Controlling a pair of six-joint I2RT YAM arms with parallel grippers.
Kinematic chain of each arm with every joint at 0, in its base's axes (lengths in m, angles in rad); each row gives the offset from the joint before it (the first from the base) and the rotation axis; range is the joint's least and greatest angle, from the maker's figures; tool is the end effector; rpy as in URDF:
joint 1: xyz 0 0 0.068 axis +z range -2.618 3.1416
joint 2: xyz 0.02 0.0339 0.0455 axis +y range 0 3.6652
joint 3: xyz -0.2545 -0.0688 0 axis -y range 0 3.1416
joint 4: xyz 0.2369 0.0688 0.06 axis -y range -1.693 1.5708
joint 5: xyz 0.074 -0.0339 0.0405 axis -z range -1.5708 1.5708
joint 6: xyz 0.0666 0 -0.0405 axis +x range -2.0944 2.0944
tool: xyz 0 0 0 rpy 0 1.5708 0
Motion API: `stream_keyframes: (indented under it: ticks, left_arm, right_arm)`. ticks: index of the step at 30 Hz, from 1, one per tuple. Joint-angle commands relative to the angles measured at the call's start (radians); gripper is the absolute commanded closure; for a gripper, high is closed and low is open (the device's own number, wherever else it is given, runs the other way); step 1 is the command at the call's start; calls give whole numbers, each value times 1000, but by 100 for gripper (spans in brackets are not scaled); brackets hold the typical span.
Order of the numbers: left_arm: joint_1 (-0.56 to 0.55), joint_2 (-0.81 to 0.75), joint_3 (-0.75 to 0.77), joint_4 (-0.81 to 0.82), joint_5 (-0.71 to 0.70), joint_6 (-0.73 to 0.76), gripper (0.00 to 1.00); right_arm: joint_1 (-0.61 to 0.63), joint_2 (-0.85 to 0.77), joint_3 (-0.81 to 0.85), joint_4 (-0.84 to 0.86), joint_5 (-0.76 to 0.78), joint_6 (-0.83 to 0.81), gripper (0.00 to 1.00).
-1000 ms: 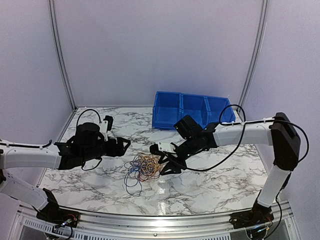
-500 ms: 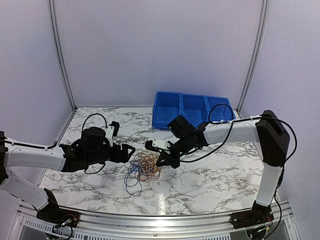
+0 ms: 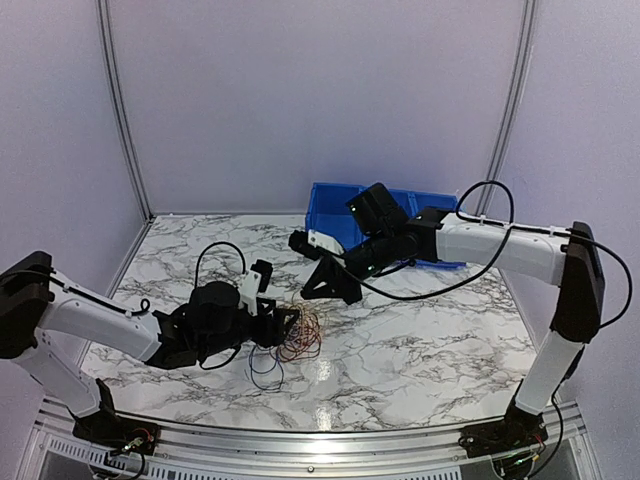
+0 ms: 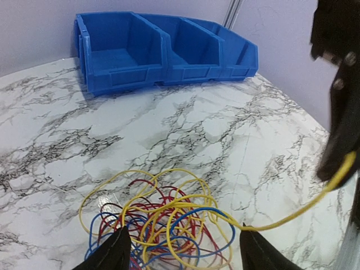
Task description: Untangle the cables
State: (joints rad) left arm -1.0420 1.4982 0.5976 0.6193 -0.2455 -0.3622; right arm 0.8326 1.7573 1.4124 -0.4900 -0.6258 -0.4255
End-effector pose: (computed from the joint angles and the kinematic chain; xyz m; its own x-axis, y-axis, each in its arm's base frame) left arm 0.1799 -0.2758 0.1805 -0.3860 -0.0207 -0.9223 0.6234 0.7311 -0.2773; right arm 0.2379 0.3194 0.2451 -0.0977 -0.6045 -0.7906 -0.9930 0.0056 0.1184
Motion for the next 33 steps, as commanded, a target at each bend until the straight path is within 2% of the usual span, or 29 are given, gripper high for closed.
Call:
stream_keyframes:
  ticks: [1,10,18,23,26,33]
  left_arm:
    - [-4,67,3,167,-101,-16,35]
    - [-3,268,29,343,-101,-42,46]
    - [9,375,31,401,-79,-116,64]
    - [27,395,31,407,-53,-164,65]
    - [28,387,27,408,-45,-176,68]
    - [28,360,-5,407,-80,-215,68]
  right_arm:
    - [5,-51,99,-96,-134,20,100]
    - [2,-81,335,-244,-253,-53,100]
    - [-23,-81,614,-318,-351,-95,100]
    - [-116,-76,736,-279,-395,-71,100]
    - [-176,-67,758,-262,-352,-81,100]
    - [-321,-85,811,-185,-377,-1,100]
